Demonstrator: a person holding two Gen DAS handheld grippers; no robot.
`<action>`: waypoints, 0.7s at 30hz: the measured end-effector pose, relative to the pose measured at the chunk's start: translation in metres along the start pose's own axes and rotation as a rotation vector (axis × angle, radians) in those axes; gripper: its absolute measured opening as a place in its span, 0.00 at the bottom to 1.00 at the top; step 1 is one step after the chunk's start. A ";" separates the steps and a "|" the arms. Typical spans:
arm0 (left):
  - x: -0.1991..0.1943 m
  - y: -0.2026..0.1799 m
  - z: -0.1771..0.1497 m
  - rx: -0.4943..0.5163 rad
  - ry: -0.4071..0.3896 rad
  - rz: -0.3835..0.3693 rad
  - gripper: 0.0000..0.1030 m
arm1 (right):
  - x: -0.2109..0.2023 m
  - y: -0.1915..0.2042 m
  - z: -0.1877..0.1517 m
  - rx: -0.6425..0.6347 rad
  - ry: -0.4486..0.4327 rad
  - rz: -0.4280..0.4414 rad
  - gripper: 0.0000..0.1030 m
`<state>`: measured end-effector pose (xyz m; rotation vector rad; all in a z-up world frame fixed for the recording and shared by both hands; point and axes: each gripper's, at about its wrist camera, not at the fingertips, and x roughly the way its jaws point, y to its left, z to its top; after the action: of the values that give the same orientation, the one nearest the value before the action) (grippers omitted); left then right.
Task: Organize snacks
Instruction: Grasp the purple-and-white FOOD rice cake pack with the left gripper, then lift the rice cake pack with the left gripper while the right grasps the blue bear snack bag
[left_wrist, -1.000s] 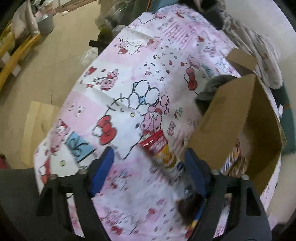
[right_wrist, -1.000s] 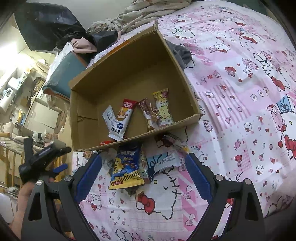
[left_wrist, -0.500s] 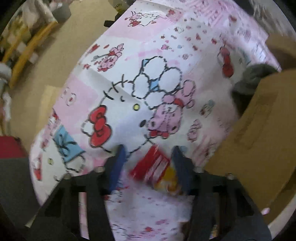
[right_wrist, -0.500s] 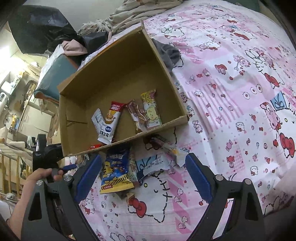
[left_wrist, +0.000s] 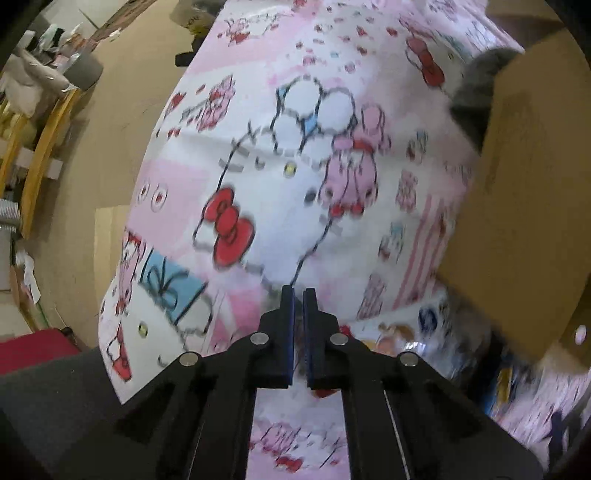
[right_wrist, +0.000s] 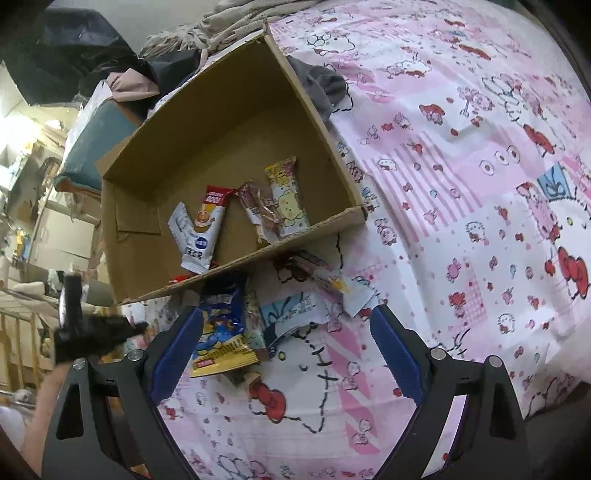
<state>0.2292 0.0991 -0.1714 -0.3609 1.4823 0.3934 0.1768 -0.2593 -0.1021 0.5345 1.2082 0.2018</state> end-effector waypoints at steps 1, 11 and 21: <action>-0.001 0.002 -0.009 0.004 0.006 -0.005 0.02 | -0.001 0.001 0.000 0.001 0.001 0.009 0.91; -0.022 -0.021 -0.071 0.181 0.030 -0.070 0.04 | -0.002 0.008 -0.004 -0.010 0.011 0.032 0.91; -0.032 -0.108 -0.047 0.639 -0.101 0.102 0.90 | 0.000 -0.003 -0.004 0.023 0.021 0.010 0.91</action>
<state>0.2368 -0.0197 -0.1429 0.2407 1.4460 0.0039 0.1727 -0.2605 -0.1049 0.5599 1.2300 0.2033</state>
